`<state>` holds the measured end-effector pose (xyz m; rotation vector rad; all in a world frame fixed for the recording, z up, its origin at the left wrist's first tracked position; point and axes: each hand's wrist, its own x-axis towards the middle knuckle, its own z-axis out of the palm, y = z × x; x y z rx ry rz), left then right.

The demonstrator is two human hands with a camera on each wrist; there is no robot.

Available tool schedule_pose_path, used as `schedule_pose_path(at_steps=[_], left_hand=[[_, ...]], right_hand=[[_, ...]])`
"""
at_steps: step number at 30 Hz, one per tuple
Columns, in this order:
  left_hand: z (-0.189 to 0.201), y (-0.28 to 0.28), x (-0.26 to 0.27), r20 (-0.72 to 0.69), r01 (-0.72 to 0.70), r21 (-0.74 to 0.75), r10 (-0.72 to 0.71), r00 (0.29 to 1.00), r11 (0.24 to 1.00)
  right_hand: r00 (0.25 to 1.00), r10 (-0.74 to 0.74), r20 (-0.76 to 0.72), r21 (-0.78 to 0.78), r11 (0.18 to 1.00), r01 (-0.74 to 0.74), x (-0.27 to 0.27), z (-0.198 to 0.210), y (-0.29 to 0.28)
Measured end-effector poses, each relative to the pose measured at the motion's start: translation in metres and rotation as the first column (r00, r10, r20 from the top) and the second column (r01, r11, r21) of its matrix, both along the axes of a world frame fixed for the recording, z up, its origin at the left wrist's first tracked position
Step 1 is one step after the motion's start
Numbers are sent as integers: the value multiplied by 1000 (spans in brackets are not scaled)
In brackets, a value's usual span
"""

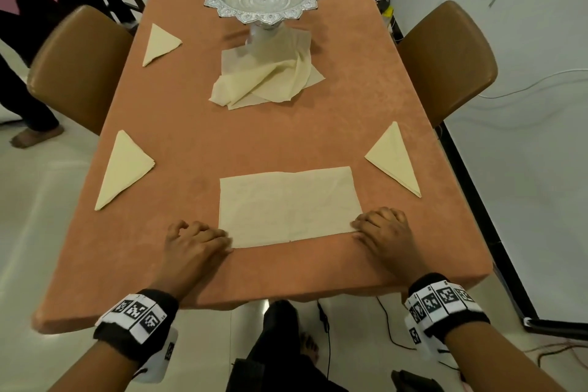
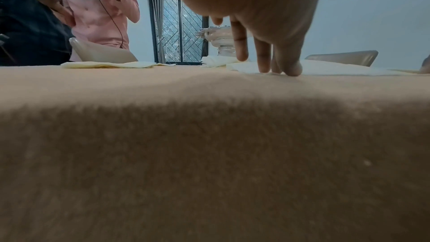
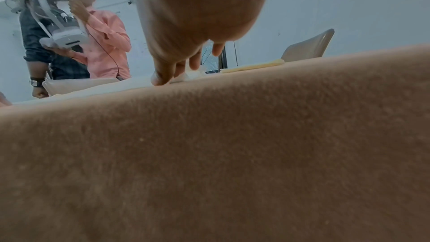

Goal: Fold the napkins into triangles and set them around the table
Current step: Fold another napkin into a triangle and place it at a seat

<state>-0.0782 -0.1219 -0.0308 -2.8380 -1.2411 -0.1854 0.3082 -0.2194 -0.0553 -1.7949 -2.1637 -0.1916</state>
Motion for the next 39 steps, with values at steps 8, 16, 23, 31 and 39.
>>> schedule_pose_path(at_steps=[8,16,23,31,39], left_hand=[[-4,14,8,-42,94,88,-91,995,992],[-11,19,4,-103,61,51,-55,993,997],[-7,22,18,-50,40,109,-35,998,993],[7,11,43,5,7,5,-7,1000,1000],[13,12,55,38,-137,47,135,990,989]], right_hand=[[988,73,138,66,994,-82,-2,-3,15],[968,-76,-238,-119,992,49,-7,13,13],[933,-133,-334,-207,976,65,-5,25,25],[784,-226,-579,-372,928,-7,-11,48,35],[889,-199,-412,-375,926,33,0,52,40]])
